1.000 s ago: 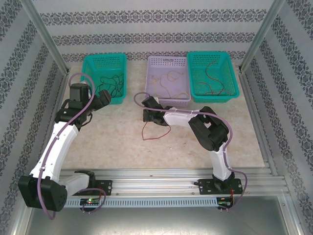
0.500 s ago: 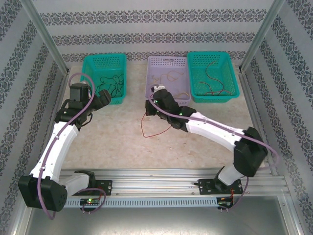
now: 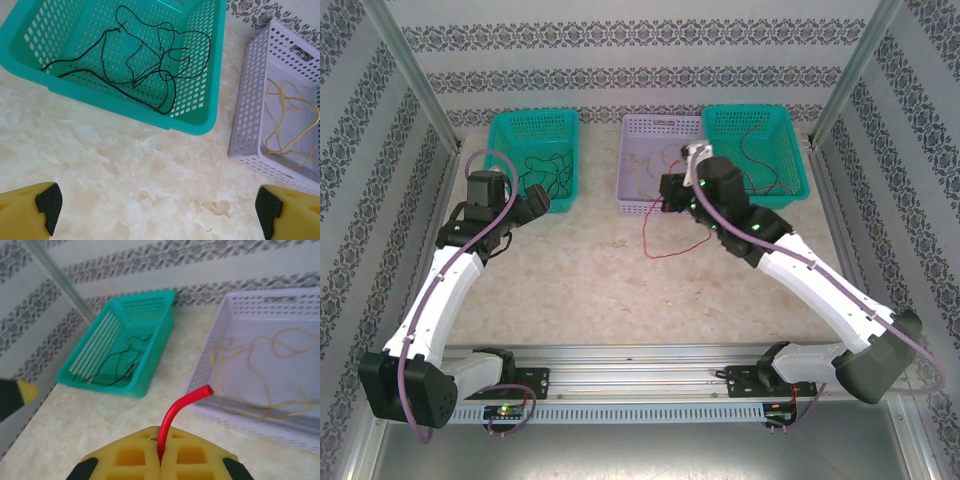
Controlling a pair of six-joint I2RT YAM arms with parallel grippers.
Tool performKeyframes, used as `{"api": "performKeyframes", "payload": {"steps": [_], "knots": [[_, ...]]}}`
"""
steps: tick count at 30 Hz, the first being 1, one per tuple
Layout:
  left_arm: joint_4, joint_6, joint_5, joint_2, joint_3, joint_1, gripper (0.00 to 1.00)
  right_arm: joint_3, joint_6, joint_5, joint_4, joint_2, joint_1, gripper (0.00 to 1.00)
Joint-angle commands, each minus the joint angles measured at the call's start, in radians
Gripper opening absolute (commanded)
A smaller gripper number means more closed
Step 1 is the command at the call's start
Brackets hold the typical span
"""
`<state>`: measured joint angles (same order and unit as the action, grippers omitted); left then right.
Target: Untangle the cables
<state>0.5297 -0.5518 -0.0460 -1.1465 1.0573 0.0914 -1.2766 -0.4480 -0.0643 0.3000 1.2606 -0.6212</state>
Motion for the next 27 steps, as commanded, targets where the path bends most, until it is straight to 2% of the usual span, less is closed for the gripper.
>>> {"api": "performKeyframes", "payload": {"steps": [1,7,14,18,25,27], "knots": [[-0.038,-0.008,-0.006,-0.006,-0.015,0.014,1.00,-0.094,0.019,0.107,0.078,-0.014,0.088,0.00],[-0.041,-0.008,-0.014,-0.014,-0.017,0.024,1.00,-0.194,0.002,0.235,0.111,0.066,0.279,0.00],[-0.062,-0.007,-0.027,-0.018,-0.028,0.039,1.00,-0.348,-0.083,0.419,0.089,0.321,0.532,0.00],[-0.071,-0.002,-0.027,-0.015,-0.035,0.051,1.00,-0.500,-0.071,0.422,0.123,0.494,0.589,0.00],[-0.079,0.004,-0.019,-0.019,-0.036,0.066,1.00,-0.758,-0.023,0.306,0.169,0.737,0.630,0.00],[-0.080,0.006,-0.019,-0.020,-0.039,0.069,1.00,-0.811,-0.001,0.228,0.187,0.785,0.637,0.00]]}}
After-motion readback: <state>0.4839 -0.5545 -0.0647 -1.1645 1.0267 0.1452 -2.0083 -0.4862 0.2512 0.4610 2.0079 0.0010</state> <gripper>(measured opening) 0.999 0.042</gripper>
